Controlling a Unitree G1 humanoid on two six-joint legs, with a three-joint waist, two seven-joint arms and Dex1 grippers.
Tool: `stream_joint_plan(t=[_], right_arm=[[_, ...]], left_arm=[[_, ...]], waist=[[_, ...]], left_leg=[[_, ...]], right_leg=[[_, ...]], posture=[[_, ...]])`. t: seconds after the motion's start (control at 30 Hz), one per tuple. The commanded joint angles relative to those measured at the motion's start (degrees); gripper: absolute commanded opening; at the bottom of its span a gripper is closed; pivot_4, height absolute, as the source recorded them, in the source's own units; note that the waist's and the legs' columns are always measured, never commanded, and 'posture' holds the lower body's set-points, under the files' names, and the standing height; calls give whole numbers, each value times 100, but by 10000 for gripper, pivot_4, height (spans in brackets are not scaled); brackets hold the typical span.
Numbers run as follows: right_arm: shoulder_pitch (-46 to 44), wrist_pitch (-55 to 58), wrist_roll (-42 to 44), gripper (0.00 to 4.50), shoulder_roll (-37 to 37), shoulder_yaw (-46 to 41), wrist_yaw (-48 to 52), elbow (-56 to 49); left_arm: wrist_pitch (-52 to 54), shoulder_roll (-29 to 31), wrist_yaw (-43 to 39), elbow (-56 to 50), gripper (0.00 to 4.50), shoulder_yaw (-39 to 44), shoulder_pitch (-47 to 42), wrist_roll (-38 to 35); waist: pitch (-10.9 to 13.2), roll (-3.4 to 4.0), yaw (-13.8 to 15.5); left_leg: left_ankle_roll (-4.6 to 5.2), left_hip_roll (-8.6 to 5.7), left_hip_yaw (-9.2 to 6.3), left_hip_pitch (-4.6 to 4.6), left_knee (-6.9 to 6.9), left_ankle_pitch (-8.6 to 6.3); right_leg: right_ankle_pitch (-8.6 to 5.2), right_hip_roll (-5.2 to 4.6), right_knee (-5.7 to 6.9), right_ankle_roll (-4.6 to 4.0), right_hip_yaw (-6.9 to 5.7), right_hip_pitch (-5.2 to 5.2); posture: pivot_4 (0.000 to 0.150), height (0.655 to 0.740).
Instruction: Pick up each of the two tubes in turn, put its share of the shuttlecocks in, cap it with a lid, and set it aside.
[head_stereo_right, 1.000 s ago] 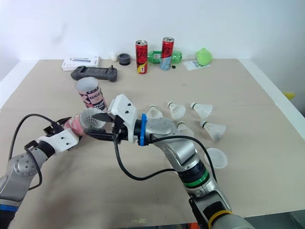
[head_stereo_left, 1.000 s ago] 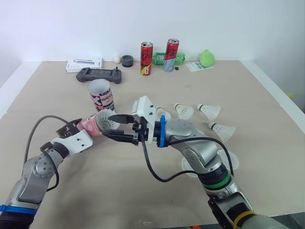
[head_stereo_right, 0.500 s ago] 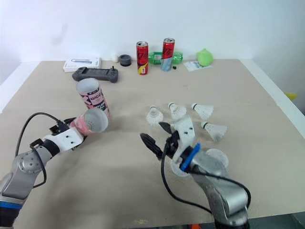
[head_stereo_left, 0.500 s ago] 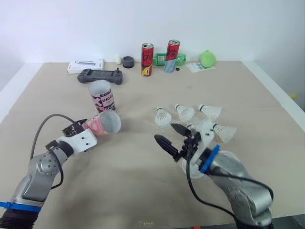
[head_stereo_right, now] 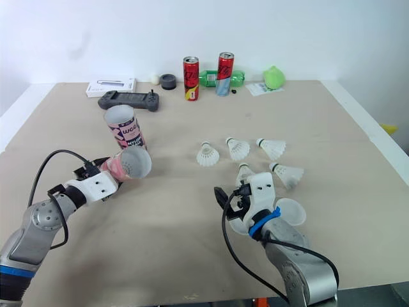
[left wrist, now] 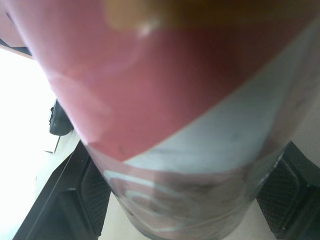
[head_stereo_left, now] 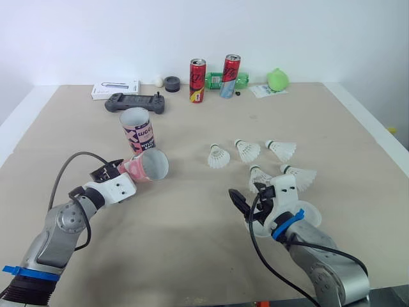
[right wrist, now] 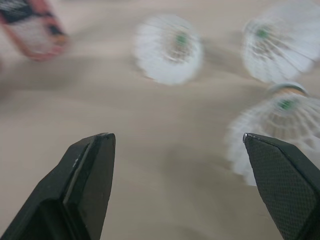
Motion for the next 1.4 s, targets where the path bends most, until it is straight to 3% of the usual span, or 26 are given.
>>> stream_joint_plan(t=[0.03,0.17,0.27,0.5,0.67,0.87,1.03,1.2,1.4], right_arm=[[-274,-2,-93,44004,125,-199,-227,230],[-521,-53,-69,44004,343,-390,-388,582],[-628,-45,-28,36675,430,-499,-400,737],[-756,-121,-65,968,505,-654,-444,862],[-713,-163,7,350,316,-651,-167,731],[-645,-766,480,350,-690,-282,1550,-50],[-1331,-1148,596,350,-1323,487,2797,-70],[-2832,-1499,63,350,-1011,1540,3224,894],[-3492,-1835,-610,350,-567,2344,3266,1659]], left_arm=[[-51,-53,-51,66,35550,-185,40,38],[-85,-67,-23,70,35550,-183,53,41],[-117,-70,-2,78,35550,-170,54,40],[-73,-104,-11,42,35550,-200,-2,51],[-72,-104,-49,47,35550,-191,-17,52],[-48,-87,-65,101,35550,-186,-79,67],[21,-180,-70,121,35550,-312,-173,140],[2,-176,-85,201,35550,-333,-230,144],[50,-212,-6,141,35550,-318,-176,153]], waist=[[0,1,-1],[-1,2,0],[-1,2,0],[-1,3,0],[-1,3,0],[1,7,-2],[1,6,-6],[1,5,-12],[-1,4,1]], left_leg=[[0,0,0,0,0,0],[0,0,0,0,-2,0],[0,0,0,-3,-2,0],[1,0,-1,-3,-3,0],[1,0,-1,-3,-3,0],[1,-1,-2,-4,-4,0],[3,0,-3,0,-2,1],[12,0,-1,2,3,8],[15,-1,-3,-6,-3,9]], right_leg=[[0,1,0,0,0,0],[0,1,0,0,0,0],[-2,1,0,2,0,0],[-2,2,0,2,1,0],[-2,2,0,2,0,0],[-5,4,0,4,2,-1],[-1,7,0,2,2,1],[14,7,0,-1,1,-2],[7,7,-1,10,-1,-2]], posture=[[1500,7400],[1500,7400],[1500,7400],[1500,7400],[1500,7400],[1500,7400],[1500,7400],[1500,7400],[1500,7400]])
